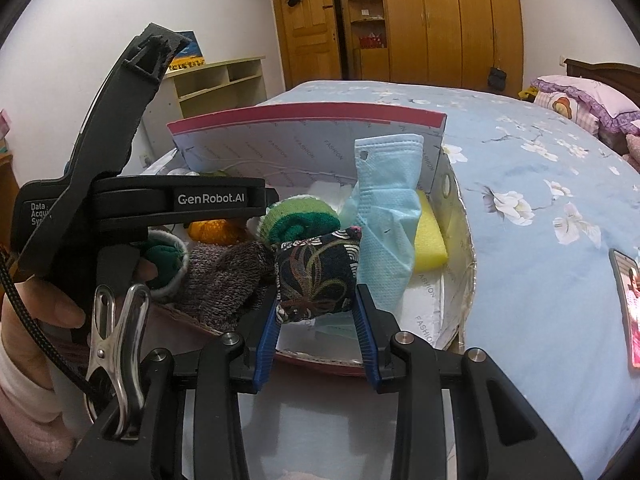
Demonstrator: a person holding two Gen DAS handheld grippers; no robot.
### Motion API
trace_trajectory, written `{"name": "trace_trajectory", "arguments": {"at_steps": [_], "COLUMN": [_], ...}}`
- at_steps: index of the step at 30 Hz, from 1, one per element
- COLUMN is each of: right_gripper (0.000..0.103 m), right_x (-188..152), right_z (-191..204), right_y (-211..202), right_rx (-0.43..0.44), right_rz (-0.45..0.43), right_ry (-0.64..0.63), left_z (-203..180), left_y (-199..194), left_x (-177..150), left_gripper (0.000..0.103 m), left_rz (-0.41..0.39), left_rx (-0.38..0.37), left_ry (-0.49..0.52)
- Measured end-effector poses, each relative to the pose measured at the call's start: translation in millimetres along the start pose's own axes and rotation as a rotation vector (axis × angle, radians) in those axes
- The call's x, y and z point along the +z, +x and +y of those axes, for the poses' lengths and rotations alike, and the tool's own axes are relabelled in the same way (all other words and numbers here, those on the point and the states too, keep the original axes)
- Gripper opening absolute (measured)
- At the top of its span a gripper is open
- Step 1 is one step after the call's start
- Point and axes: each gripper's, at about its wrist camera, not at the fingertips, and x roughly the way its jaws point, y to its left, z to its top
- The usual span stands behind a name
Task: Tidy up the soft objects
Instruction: 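Carry the sponge and black pouch into the box and open both tools, then withdraw both tools from the box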
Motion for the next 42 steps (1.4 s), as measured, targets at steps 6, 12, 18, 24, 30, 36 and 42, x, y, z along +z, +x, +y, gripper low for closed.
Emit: {"name": "trace_trajectory", "arguments": {"at_steps": [6,12,18,24,30,36,42], "right_gripper": [0.035,0.036,0.05,0.054,0.054,0.054,0.056], "right_x": [2,3,0,-6,-9,-13,-18], "right_z": [-2,-2,1,2,-6,-12,-13], "right_y": [-1,-1,-5,-15,-24,-32,-42], "right_rx": [0.009,0.034,0.039,0.036,0.026,0.006,-0.007], "right_rz": [0.002,0.001,-0.011,-0.047,-0.082,-0.092,-0.106], "right_ry": [0.014,0.015,-0.001,0.01,0.063,0.093,0.096], "left_z": [1,2,3,2,-4,-15,-15], "left_y": [0,0,-1,-7,-24,-46,-74], "left_x": [1,1,1,2,2,-3,-11], "left_gripper": [0.066,0.066,0.066,0.066,0.066,0.066,0.066], "left_rz": [0.0,-0.001,-0.002,-0.013,-0.022,-0.057,-0.106], "left_rx": [-0.003,-0.004,-0.005,-0.002,-0.034,-0.03,-0.007], "left_ry": [-0.006,-0.009,-0.009,0.004,0.034,0.085,0.077]}}
